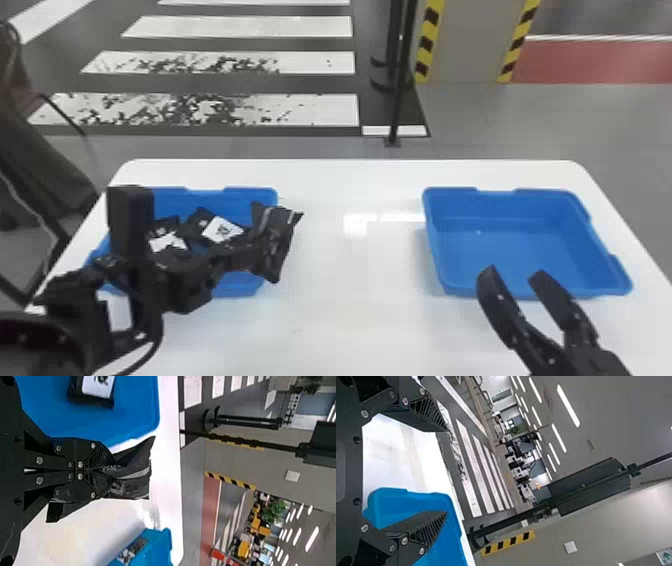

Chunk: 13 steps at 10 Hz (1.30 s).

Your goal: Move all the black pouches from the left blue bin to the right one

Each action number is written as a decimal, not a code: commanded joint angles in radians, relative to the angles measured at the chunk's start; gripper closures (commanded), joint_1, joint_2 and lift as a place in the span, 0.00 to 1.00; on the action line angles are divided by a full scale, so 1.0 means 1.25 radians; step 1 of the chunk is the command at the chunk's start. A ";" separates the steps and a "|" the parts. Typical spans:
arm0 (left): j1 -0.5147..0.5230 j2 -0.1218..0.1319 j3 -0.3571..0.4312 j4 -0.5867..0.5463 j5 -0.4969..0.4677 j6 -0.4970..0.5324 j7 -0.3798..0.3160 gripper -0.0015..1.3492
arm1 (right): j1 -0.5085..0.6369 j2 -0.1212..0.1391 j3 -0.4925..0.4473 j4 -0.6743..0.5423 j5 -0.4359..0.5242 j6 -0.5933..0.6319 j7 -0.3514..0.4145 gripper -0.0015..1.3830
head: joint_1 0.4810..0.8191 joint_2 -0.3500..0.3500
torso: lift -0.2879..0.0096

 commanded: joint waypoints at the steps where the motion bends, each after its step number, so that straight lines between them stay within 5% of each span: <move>1: 0.010 0.004 -0.044 -0.018 0.048 -0.001 0.000 0.89 | -0.020 -0.001 0.002 -0.008 -0.016 0.060 0.021 0.22 | 0.63 0.48 | 0.50; 7: -0.014 0.015 -0.160 -0.020 0.118 0.005 -0.001 0.89 | -0.120 -0.011 0.056 0.053 -0.048 0.094 0.048 0.22 | 0.63 0.33 | 0.50; 13: -0.032 0.016 -0.197 -0.016 0.164 0.008 0.000 0.89 | -0.215 -0.028 0.137 0.104 -0.101 0.135 0.067 0.22 | 0.63 0.37 | 0.50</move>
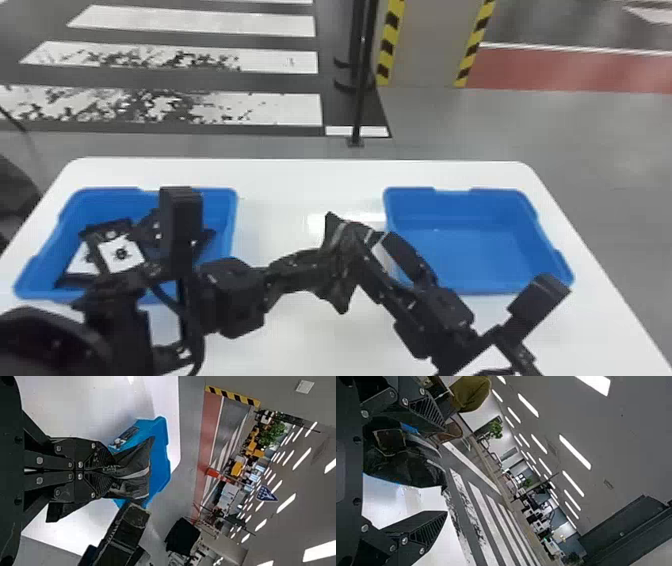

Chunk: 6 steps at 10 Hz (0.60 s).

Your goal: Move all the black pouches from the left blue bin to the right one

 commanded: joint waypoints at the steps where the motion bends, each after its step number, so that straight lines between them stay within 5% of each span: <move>1: -0.001 0.001 -0.004 0.004 0.000 0.001 0.000 0.89 | -0.010 -0.001 0.013 0.003 -0.007 0.008 0.001 0.22 | 0.63 0.39 | 0.50; 2: -0.001 0.001 -0.005 0.006 0.001 0.003 0.000 0.89 | -0.014 -0.003 0.014 0.003 -0.008 0.030 0.002 0.28 | 0.63 0.40 | 0.50; 3: -0.001 0.001 -0.007 0.006 0.003 0.003 0.000 0.89 | -0.020 -0.003 0.016 0.017 -0.024 0.045 0.004 0.55 | 0.63 0.41 | 0.50; 6: -0.003 0.002 -0.013 0.008 0.013 0.001 0.000 0.89 | -0.026 0.000 0.014 0.027 -0.037 0.042 0.004 0.91 | 0.63 0.41 | 0.50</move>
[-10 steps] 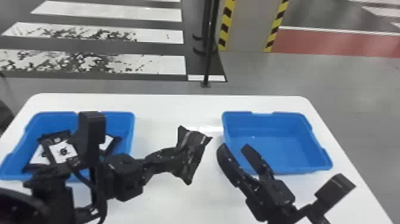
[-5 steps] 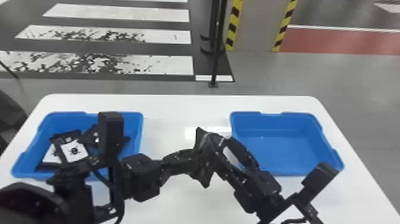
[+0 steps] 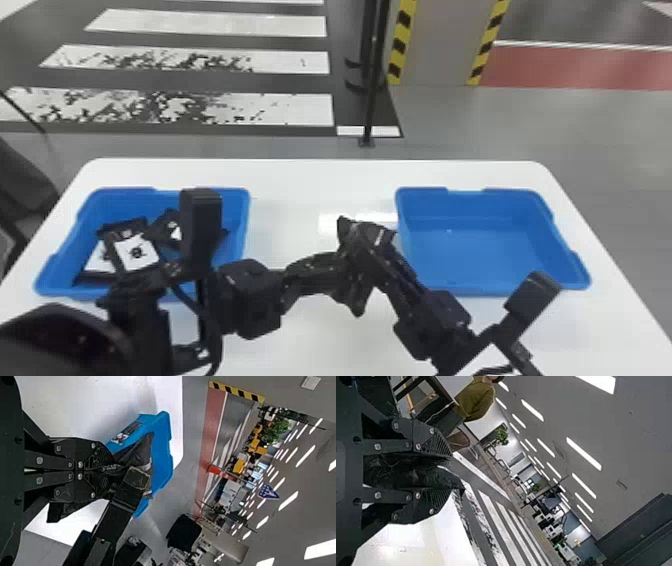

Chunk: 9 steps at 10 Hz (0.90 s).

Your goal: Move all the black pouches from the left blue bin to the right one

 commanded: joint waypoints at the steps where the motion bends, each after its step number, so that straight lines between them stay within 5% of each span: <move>1: 0.000 0.000 0.000 0.002 0.003 0.000 0.001 0.89 | 0.000 0.001 -0.002 0.003 -0.001 -0.011 0.000 0.92 | 0.63 0.41 | 0.50; 2: 0.002 -0.001 0.000 0.002 0.006 -0.010 0.003 0.88 | 0.000 0.001 -0.002 0.004 -0.005 -0.013 0.001 0.92 | 0.63 0.41 | 0.50; 3: 0.010 -0.002 0.000 0.024 0.030 -0.053 0.010 0.72 | 0.000 0.001 -0.002 0.004 -0.009 -0.013 0.001 0.92 | 0.63 0.40 | 0.50; 5: 0.033 -0.012 0.030 0.030 0.036 -0.057 0.015 0.09 | -0.012 0.004 -0.020 0.008 -0.011 -0.021 0.000 0.92 | 0.63 0.40 | 0.50; 9: 0.082 -0.017 0.068 0.022 0.064 -0.096 0.015 0.12 | -0.083 -0.007 -0.065 0.081 -0.003 -0.024 -0.001 0.92 | 0.63 0.41 | 0.50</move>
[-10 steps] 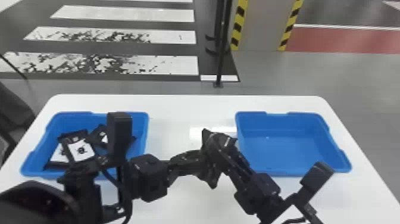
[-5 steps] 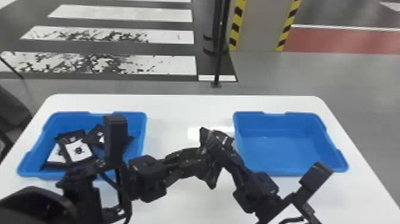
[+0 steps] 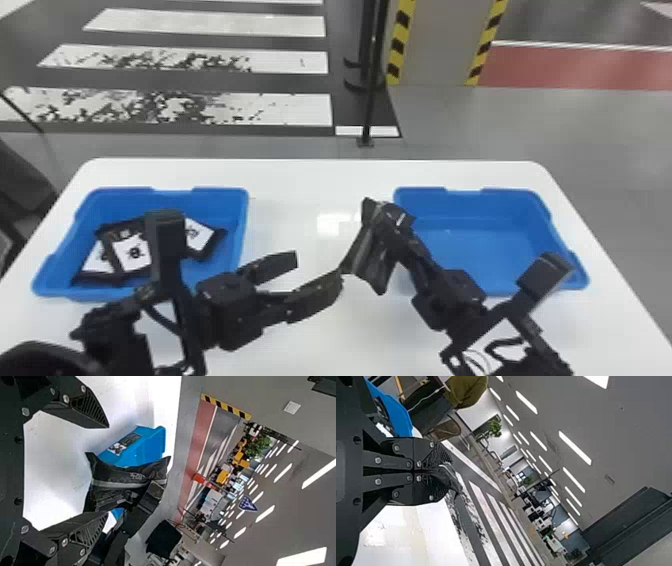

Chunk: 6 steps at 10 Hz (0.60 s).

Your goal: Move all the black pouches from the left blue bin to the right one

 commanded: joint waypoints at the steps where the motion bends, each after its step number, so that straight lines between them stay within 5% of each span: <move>1: 0.022 -0.003 0.018 -0.015 0.007 -0.007 0.000 0.12 | -0.037 -0.010 -0.031 0.034 0.015 0.000 0.000 0.92 | 0.63 0.39 | 0.50; 6: 0.073 -0.025 0.094 -0.070 0.007 -0.010 0.000 0.12 | -0.194 -0.044 -0.159 0.211 0.132 0.006 -0.004 0.92 | 0.63 0.30 | 0.50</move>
